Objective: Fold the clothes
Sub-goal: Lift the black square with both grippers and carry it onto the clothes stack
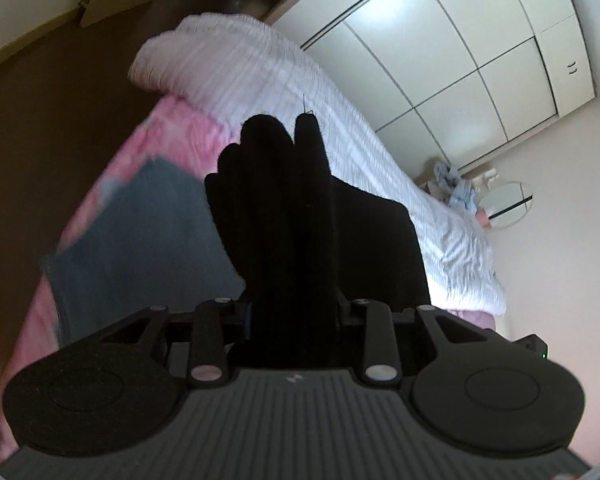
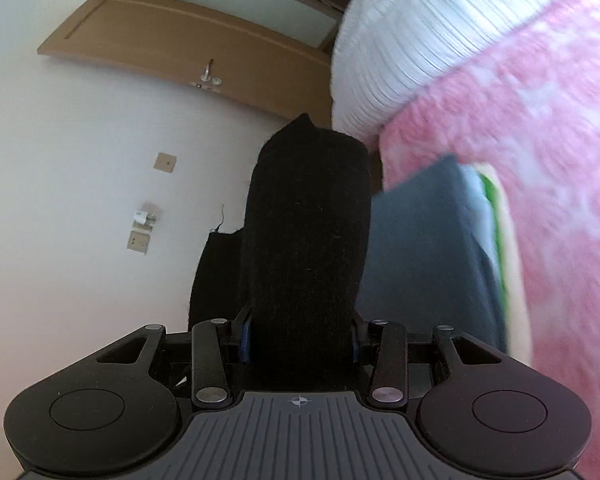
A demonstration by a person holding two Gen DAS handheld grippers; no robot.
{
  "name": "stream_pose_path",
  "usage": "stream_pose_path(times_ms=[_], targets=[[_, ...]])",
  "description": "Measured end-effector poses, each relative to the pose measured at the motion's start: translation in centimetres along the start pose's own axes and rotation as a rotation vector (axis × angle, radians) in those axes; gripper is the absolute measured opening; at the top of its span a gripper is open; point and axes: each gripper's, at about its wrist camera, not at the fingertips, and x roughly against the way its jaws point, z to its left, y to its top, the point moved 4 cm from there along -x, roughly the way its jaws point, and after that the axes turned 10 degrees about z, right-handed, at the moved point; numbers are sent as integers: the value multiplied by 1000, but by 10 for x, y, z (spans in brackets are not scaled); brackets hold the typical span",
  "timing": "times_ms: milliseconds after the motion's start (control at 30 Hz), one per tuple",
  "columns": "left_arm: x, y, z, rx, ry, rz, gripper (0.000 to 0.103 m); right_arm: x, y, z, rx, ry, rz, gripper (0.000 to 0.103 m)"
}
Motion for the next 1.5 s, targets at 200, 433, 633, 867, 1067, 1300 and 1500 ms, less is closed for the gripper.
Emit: stream_pose_path(times_ms=[200,433,633,867,1067,1300,1500], targets=[[-19,44,34,-33,-32,-1,28,-40,27,-4,2,-7,-50,42],[-53,45,65,-43,-20,58,28,-64,36,-37,-51,-66,-42,42],[-68,24,89,-72,26,78,30,-77,39,-58,-38,-129,-23,43],[-63,28,93,-100,153,90,36,-84,33,-56,53,-380,-7,53],[-3,3,41,-227,388,-40,8,-49,10,-1,425,-590,-45,53],[-23,-59,23,-358,524,24,1,-66,-54,9,624,-670,199,20],[-56,-67,64,-346,628,49,0,-103,-72,3,688,-727,242,19]])
